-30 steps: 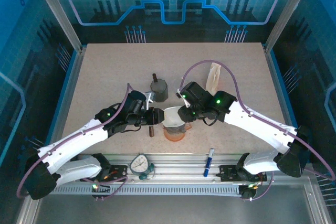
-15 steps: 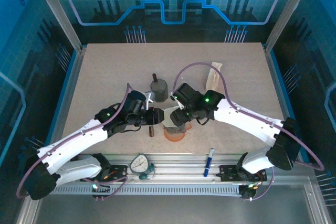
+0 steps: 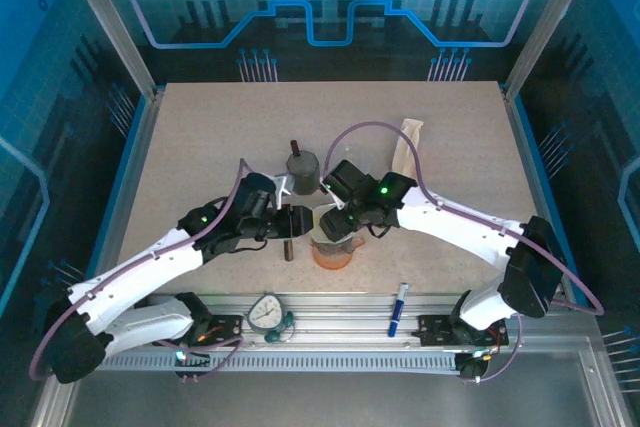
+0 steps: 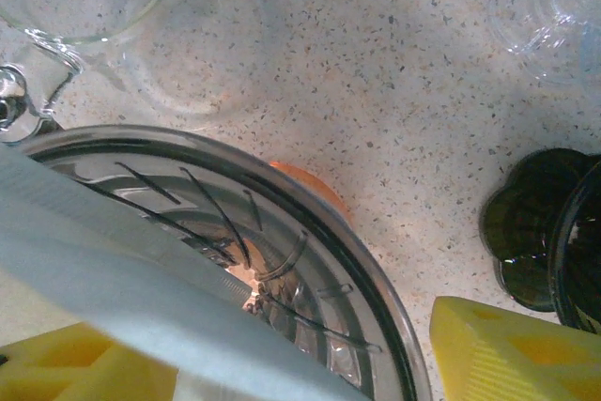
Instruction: Place the coffee filter in the dripper
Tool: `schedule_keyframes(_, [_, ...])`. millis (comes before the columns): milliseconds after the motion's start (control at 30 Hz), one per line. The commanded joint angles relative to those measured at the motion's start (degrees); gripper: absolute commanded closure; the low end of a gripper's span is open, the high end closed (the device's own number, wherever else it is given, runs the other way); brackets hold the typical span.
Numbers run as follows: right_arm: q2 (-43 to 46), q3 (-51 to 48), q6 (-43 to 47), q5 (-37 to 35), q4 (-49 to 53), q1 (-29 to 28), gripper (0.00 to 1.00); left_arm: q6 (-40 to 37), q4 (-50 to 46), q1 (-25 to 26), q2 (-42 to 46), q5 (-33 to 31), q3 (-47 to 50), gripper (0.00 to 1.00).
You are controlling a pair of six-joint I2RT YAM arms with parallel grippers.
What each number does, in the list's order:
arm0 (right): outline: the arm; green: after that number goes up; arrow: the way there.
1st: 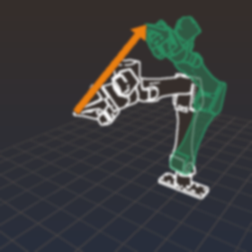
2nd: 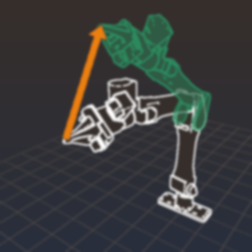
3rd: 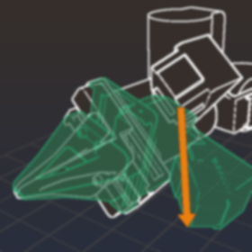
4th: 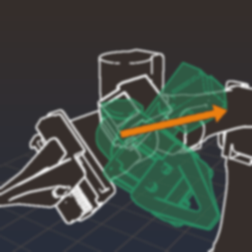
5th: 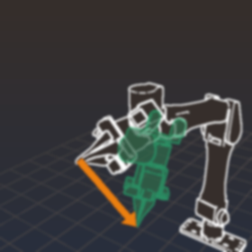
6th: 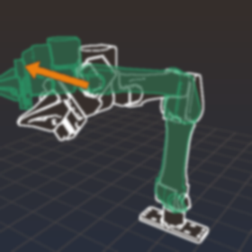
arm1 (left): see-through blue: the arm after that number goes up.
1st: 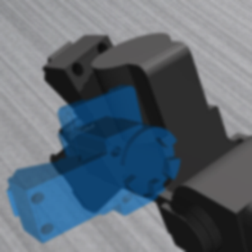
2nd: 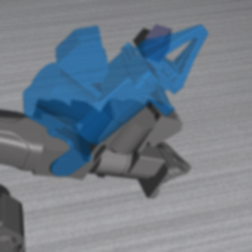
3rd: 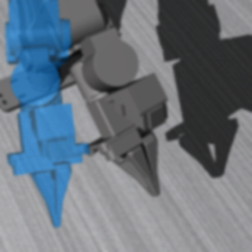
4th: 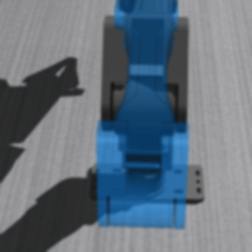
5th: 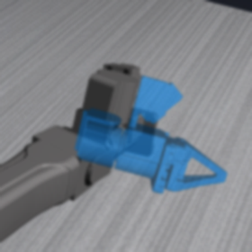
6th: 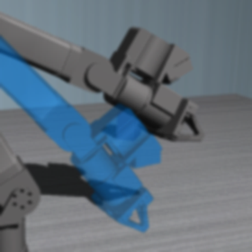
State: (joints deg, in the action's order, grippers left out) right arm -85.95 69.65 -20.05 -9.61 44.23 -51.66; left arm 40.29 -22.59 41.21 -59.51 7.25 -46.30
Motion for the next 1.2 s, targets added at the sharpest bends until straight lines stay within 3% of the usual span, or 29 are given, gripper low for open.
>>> schedule_keyframes(0, [-1.2,-1.4,-0.2,0.9,-1.6,0.5,0.30,-2.1,-0.8,0.1,1.6,-1.4,-2.5,0.54])
schedule_keyframes(400, [-2.7,-3.0,-0.4,1.3,-3.4,0.6,0.31,-7.1,1.1,-1.5,-2.1,0.5,-4.6,0.49])
schedule_keyframes(533, [-2.6,-3.1,-0.4,1.3,-3.4,0.7,0.31,-8.6,0.1,-1.6,-4.8,0.5,-5.9,0.51])
schedule_keyframes(733, [-2.3,-3.3,-0.4,1.3,-3.4,0.8,0.31,-8.8,0.0,-1.9,-7.0,0.7,-6.3,0.63])
schedule_keyframes(1167, [-2.2,-3.6,-0.6,1.4,-3.4,1.2,0.31,-9.0,-1.0,-2.4,-6.7,3.1,-5.6,0.58])
